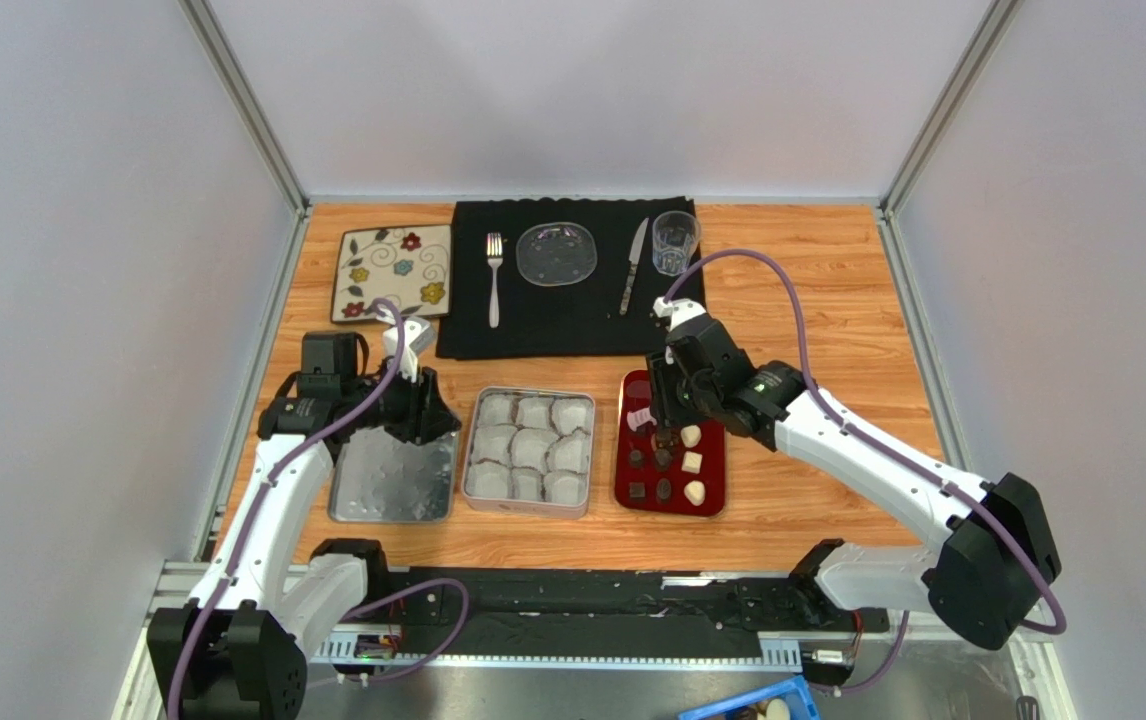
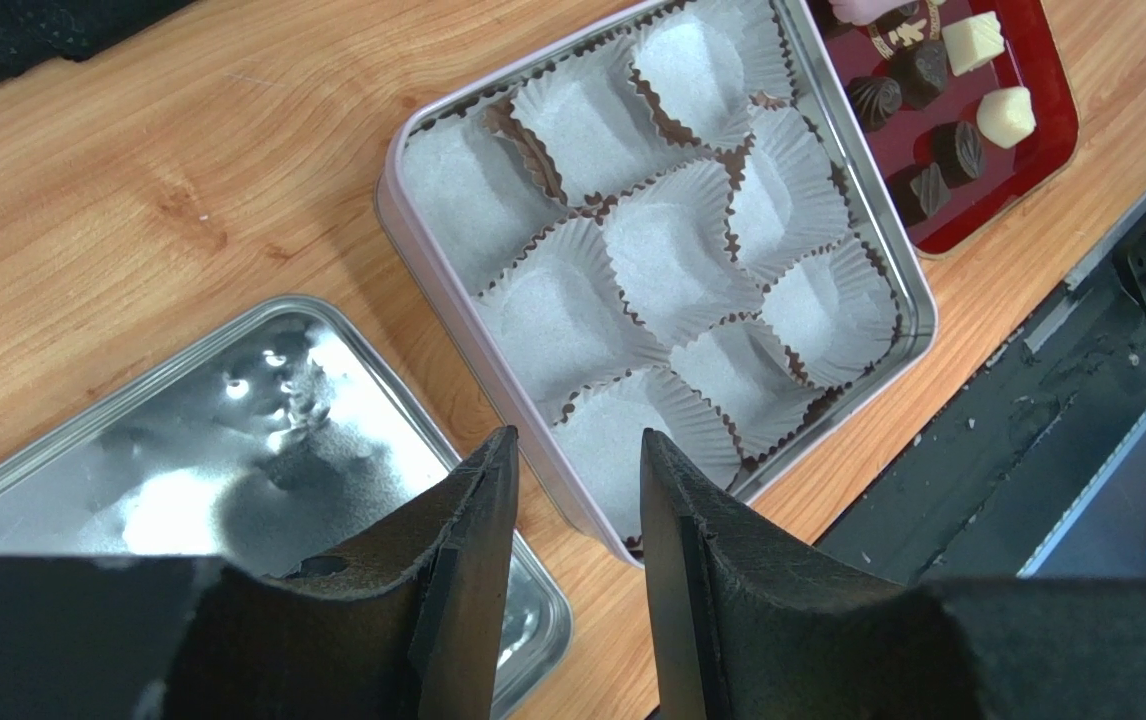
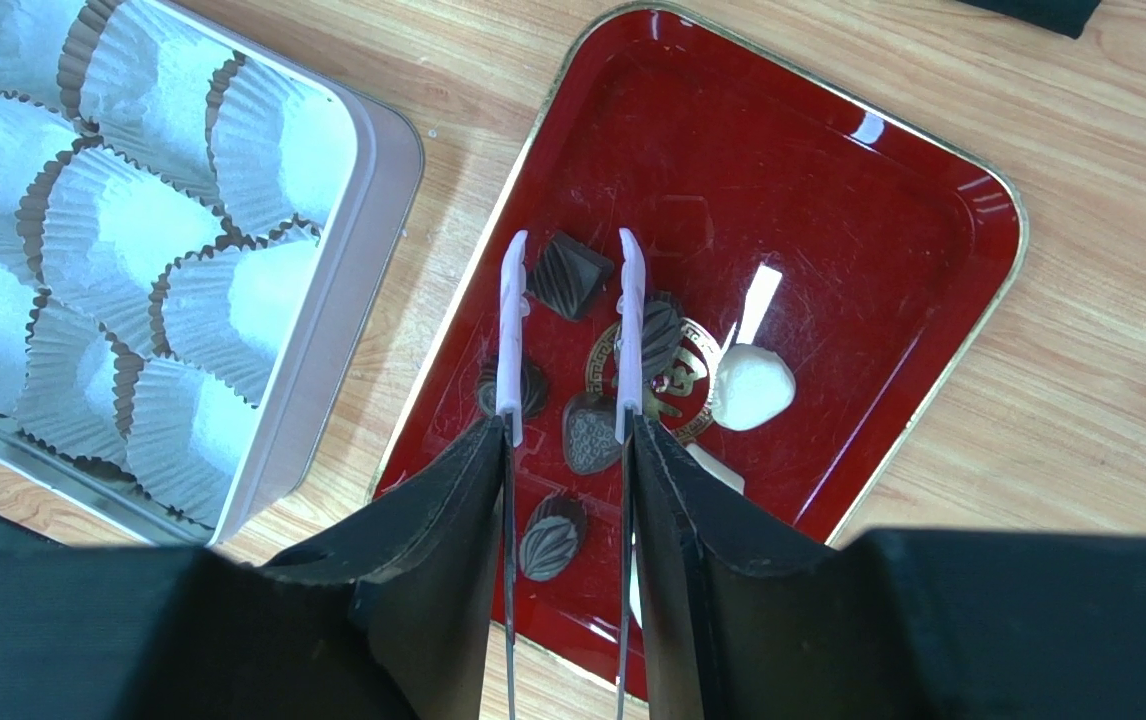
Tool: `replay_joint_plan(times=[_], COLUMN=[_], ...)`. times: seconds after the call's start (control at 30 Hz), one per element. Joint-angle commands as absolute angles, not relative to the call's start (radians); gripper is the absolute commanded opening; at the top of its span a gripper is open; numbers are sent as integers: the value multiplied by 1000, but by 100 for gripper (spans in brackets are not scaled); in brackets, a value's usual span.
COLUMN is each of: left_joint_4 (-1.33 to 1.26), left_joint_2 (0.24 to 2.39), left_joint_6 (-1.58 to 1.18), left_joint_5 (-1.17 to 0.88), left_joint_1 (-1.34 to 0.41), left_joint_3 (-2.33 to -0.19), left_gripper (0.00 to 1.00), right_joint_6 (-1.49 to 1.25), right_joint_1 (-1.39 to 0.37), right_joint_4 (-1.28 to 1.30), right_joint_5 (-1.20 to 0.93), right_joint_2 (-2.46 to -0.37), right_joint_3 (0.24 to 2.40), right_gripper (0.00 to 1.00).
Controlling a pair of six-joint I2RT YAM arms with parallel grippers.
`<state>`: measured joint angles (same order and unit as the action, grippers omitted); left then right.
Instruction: Pack the chocolate
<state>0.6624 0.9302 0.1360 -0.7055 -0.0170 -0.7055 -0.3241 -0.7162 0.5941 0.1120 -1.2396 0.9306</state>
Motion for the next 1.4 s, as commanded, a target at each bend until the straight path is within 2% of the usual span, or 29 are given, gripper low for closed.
replay_joint_plan(times=[0.0,0.4,0.63,0.77,1.1,1.37], left_joint_4=[650,655,657,646,509,417], left_joint_2=[923,920,917,913,917,963], left_joint_6=[140,150,159,167,230,203], left_joint_5=[-733,-736,-729,-704,-445,-403], left_joint_1=[-12,-12,-12,-12,-15,-112], left_joint_3=[-724,-724,-715,-695,-566,-509], left_gripper=[44,44,44,44,41,38], right_joint_6=[-319,-318,-305,-284,-261,-290], right_joint_1=[-726,-741,-750,-752,-778,-850], right_joint_4=[535,540,561,610,703,650], right_joint_5=[100,95,115,144,104,63], right_joint_2=[-1250,-1281,-1279,-1250,-1178,-1249], right_joint_3=[960,956,971,1029,1198,1292], right_gripper=[39,37,22,17,12,12])
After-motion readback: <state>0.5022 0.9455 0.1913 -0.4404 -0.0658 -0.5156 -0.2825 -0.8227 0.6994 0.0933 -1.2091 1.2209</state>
